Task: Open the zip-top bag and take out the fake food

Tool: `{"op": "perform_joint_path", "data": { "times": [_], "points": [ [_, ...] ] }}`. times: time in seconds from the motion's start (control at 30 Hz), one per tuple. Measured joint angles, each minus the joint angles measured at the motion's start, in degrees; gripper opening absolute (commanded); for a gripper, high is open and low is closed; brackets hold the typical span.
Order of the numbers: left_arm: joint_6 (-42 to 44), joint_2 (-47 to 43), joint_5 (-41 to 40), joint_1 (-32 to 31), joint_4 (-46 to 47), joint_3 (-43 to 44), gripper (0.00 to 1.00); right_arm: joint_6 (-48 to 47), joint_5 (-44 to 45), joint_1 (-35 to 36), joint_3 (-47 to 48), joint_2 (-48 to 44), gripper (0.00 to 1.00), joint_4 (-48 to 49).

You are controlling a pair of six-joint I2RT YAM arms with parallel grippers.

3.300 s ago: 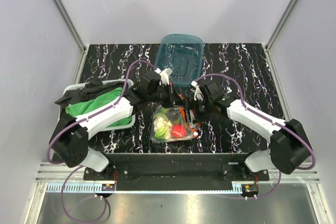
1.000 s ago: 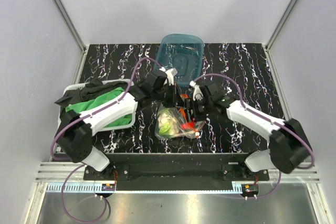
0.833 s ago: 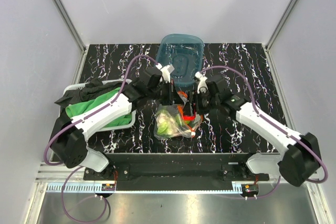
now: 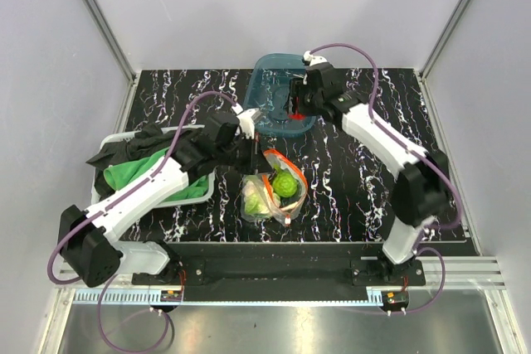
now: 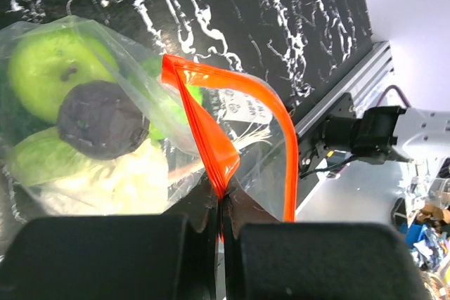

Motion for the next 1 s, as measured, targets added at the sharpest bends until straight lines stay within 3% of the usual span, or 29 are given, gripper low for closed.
{"op": "perform_joint_path", "data": {
  "times": [0.07, 0.2, 0.43, 0.57, 0.73, 1.0],
  "points": [
    [1.25, -0.55, 0.04, 0.50, -1.38, 0.00, 0.00, -0.15, -0.35, -1.86, 3.13, 5.62, 0.14, 0.07],
    [4.04, -1.90, 0.02, 1.64, -4.57, 0.00, 0.00, -0.20, -1.05, -4.59, 9.46, 15.12, 0.33, -0.70],
    [8.59, -1.27, 0.20, 4.48, -10.19, 2.05, 0.00, 0.96, -3.17, -5.97, 18.10, 25.27, 0.79, -3.50],
    [10.38, 0.44, 0.70, 5.42, -11.19, 4.33, 0.00, 2.21, -4.33, -6.73, 19.45, 26.99, 0.92, -5.03],
    [11.17, 0.76, 1.62, 5.40, -12.85, 4.42, 0.00, 2.45, -4.85, -7.15, 20.65, 27.12, 0.97, -6.16],
    [11.26, 0.59, 2.19, 5.44, -13.38, 4.42, 0.00, 3.04, -6.93, -6.69, 17.07, 21.77, 0.93, -8.76]
  ]
}}
